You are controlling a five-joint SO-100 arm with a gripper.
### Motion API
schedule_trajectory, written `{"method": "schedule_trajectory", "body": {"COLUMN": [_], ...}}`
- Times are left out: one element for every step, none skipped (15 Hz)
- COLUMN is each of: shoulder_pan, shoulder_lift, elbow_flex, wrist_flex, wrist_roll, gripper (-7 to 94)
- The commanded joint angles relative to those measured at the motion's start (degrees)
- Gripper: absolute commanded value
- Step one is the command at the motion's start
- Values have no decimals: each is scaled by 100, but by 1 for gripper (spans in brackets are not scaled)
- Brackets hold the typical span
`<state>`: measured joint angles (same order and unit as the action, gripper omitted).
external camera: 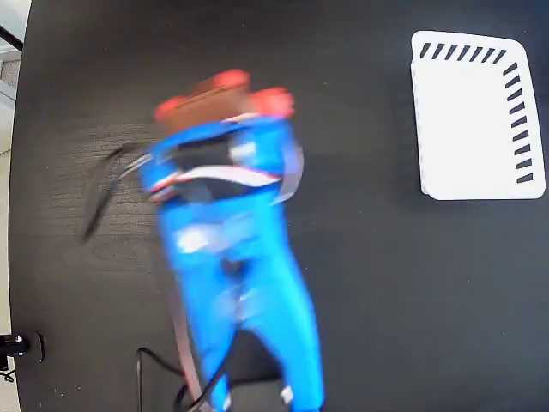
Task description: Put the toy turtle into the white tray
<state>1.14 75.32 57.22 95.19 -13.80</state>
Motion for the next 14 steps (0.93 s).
{"method": "schedule_trajectory", "body": {"shoulder_pan": [1125, 1503, 1863, 2232, 2602, 2944, 3208, 3393, 3524, 3621, 3674, 3718, 3735, 3744], "shoulder_lift": [44, -79, -220, -316, -501, -791, -1081, -1371, -1670, -1898, -2109, -2285, -2470, -2681], "elbow_flex": [-993, -1257, -1547, -1670, -1898, -2347, -2698, -2962, -3208, -3366, -3516, -3665, -3841, -4078], "wrist_flex": [-9, -35, -123, -369, -624, -650, -650, -642, -606, -580, -571, -563, -598, -615], "wrist_roll": [-26, -53, -26, 70, 316, 510, 659, 773, 853, 923, 1002, 1063, 1195, 1318], "gripper": [0, 0, 0, 0, 0, 0, 0, 0, 0, 0, 0, 0, 0, 0]}}
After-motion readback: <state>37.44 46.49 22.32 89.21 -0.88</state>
